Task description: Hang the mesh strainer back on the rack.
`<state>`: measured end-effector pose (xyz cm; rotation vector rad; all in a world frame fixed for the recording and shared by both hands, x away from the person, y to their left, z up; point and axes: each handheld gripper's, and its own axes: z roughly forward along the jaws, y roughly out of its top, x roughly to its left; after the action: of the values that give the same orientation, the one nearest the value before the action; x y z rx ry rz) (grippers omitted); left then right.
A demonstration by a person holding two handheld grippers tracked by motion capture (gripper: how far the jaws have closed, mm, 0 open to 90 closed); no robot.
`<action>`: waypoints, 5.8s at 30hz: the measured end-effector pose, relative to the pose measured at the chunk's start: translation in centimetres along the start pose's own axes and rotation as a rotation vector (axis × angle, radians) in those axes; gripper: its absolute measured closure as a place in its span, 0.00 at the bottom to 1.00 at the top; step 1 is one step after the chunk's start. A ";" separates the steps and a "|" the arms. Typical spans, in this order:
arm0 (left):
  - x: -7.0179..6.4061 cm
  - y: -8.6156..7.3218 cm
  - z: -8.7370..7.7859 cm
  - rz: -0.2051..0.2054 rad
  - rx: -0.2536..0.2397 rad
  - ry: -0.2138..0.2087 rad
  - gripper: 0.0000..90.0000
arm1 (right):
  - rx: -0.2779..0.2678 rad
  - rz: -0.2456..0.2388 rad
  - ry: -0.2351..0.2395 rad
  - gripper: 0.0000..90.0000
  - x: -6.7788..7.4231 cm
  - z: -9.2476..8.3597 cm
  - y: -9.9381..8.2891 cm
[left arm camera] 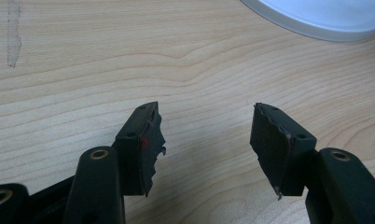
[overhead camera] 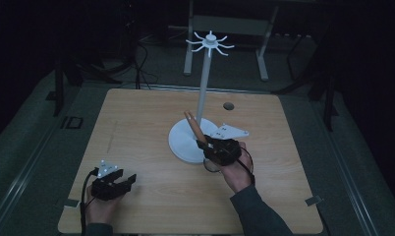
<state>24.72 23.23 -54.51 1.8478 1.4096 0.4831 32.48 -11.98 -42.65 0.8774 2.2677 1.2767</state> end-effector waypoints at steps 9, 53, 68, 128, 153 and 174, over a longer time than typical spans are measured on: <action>0.0 0.0 0.0 -0.001 -0.001 0.001 0.48 | -0.042 0.012 -0.009 0.77 -0.3 -0.5 0.9; 0.0 0.0 0.0 -0.004 -0.003 0.001 0.48 | -0.192 0.061 -0.045 0.77 -2.0 -2.8 3.6; 0.0 0.0 0.0 -0.004 -0.003 0.001 0.48 | -0.242 0.085 -0.046 0.77 -2.7 -4.0 4.4; 0.0 0.0 0.1 -0.005 -0.001 0.000 0.48 | -0.417 0.194 -0.036 0.77 -5.2 -7.5 6.7; 0.1 0.0 0.0 -0.009 -0.005 0.000 0.48 | -0.471 0.281 0.058 0.77 -6.0 -7.0 7.9; 0.1 0.0 0.0 -0.007 -0.006 0.001 0.48 | -0.451 0.310 0.103 0.77 -6.5 -5.5 8.8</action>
<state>24.73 23.36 -54.52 1.8373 1.4131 0.4839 36.71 -16.42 -32.08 1.0301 1.8381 1.9118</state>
